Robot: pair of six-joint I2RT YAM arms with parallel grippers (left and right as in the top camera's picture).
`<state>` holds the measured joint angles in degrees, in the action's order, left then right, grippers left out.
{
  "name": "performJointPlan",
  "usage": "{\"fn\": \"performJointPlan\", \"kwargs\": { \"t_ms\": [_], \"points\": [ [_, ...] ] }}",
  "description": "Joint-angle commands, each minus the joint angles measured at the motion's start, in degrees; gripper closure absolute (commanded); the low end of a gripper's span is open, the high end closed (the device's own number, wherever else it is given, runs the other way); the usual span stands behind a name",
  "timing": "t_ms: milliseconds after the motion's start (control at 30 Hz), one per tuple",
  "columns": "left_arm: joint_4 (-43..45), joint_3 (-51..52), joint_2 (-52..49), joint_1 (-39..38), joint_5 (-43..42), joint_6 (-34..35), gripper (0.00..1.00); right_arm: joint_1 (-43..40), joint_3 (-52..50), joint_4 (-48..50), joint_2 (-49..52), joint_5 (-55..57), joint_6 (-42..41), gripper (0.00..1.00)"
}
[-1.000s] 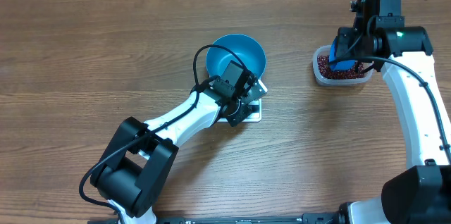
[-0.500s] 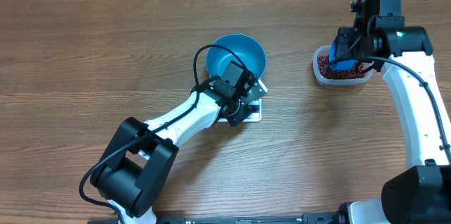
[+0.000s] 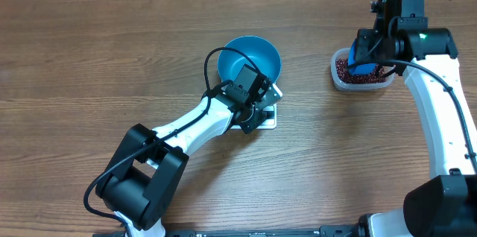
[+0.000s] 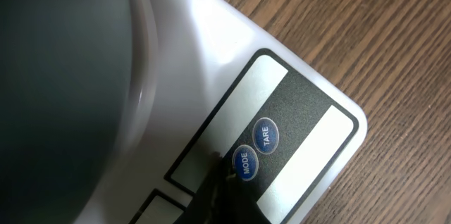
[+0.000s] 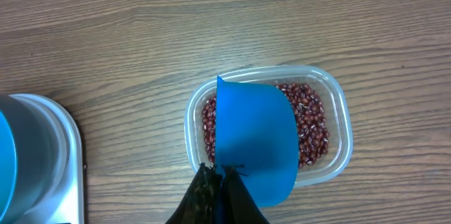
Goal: Scoop item into bowl and weigh 150g on scale
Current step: 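Press the TARE button on the scale with the left gripper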
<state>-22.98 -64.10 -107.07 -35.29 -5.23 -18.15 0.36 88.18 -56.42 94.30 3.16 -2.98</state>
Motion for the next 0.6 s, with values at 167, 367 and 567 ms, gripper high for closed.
{"fn": "performJointPlan", "kwargs": {
  "t_ms": [167, 367, 567],
  "points": [
    [1.0, 1.7, -2.3, 0.0, 2.8, 0.6, 0.96, -0.1, 2.1, 0.4, -0.4, -0.3, -0.2, 0.96],
    [0.7, 1.7, -2.3, 0.0, 2.9, 0.5, 0.96, -0.1, 2.1, 0.1, -0.4, -0.9, -0.2, 0.96],
    [0.3, 1.7, -2.3, 0.0, 2.9, -1.2, 0.96, -0.1, 2.1, 0.3, -0.4, -0.9, -0.2, 0.96]
  ]
}}
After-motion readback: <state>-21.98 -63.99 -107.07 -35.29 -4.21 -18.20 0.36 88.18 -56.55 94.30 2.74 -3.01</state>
